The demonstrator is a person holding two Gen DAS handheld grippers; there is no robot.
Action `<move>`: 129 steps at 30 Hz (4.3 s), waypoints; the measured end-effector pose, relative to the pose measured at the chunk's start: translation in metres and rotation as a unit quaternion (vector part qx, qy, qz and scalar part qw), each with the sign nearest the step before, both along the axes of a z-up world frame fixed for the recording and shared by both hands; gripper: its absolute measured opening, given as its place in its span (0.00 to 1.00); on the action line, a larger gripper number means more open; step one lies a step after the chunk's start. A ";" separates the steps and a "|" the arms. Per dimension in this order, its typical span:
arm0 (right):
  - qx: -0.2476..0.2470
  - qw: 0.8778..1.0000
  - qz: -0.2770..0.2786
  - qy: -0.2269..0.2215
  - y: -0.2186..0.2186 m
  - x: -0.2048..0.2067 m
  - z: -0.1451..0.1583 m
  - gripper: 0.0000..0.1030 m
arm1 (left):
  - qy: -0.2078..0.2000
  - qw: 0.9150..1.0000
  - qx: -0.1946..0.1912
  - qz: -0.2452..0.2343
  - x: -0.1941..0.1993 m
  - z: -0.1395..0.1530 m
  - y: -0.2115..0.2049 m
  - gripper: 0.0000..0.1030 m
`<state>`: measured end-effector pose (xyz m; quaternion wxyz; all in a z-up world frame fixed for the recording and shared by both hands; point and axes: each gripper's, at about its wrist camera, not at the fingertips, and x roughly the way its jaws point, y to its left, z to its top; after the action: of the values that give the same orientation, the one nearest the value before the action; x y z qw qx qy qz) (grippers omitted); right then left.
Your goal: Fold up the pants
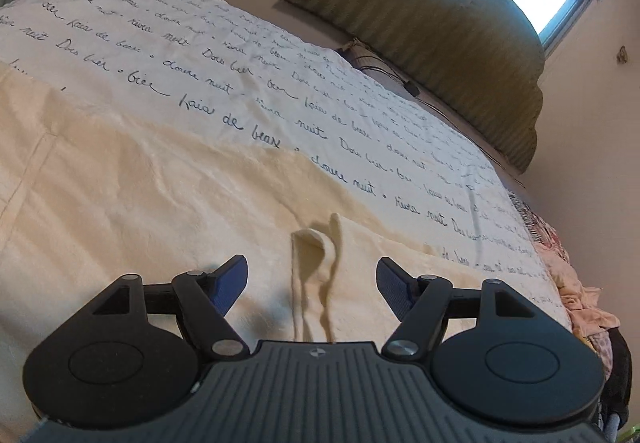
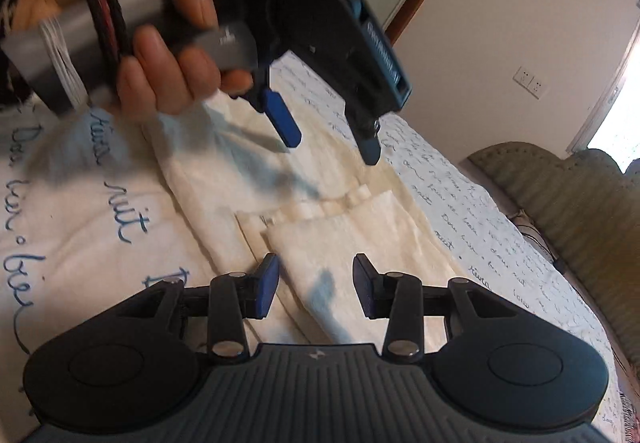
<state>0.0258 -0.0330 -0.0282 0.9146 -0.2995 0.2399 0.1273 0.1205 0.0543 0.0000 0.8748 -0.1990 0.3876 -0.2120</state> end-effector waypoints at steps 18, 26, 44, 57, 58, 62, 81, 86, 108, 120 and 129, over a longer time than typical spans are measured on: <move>-0.010 0.999 -0.019 -0.024 -0.007 0.027 -0.016 0.12 | 0.097 0.990 -0.097 -0.030 -0.006 -0.023 -0.006 0.75; 0.219 0.974 -0.053 -0.009 -0.070 0.024 0.024 0.09 | 0.122 0.970 -0.203 -0.064 0.002 -0.025 -0.010 0.86; 0.112 0.992 -0.038 0.034 -0.035 0.014 0.002 0.16 | 0.233 0.929 -0.287 -0.003 0.041 -0.074 -0.023 0.85; 0.128 0.990 -0.054 0.011 -0.034 0.022 -0.001 0.09 | 0.151 0.970 -0.188 -0.017 0.038 -0.053 -0.037 0.03; 0.143 0.988 -0.052 0.009 -0.037 0.020 0.003 0.09 | 0.127 0.977 -0.170 -0.018 0.034 -0.045 -0.037 0.03; 0.206 0.978 -0.035 0.002 -0.047 0.017 0.028 0.09 | 0.023 0.995 -0.089 -0.025 0.012 -0.007 -0.038 0.02; 0.278 0.951 -0.130 0.031 -0.139 0.009 0.052 0.39 | 0.002 0.999 0.036 -0.026 -0.008 -0.050 -0.034 0.18; 0.231 0.945 -0.215 0.090 -0.183 -0.007 0.000 0.52 | -0.002 0.999 0.045 -0.029 -0.008 -0.050 -0.037 0.18; 0.287 0.947 -0.127 0.073 -0.150 0.025 0.030 0.59 | -0.084 0.995 0.023 -0.051 0.004 0.002 -0.057 0.22; 0.215 0.970 -0.083 0.078 -0.082 0.013 0.021 0.65 | -0.080 0.987 0.136 -0.032 -0.002 -0.020 -0.071 0.58; 0.263 0.953 -0.112 0.097 -0.095 0.017 0.018 0.71 | -0.116 0.958 0.259 0.051 -0.026 -0.012 -0.031 0.73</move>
<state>0.0427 -0.1280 -0.0101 0.9419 -0.0060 0.3173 0.1105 0.0946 0.0237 -0.0125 0.9450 0.0407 0.3142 -0.0817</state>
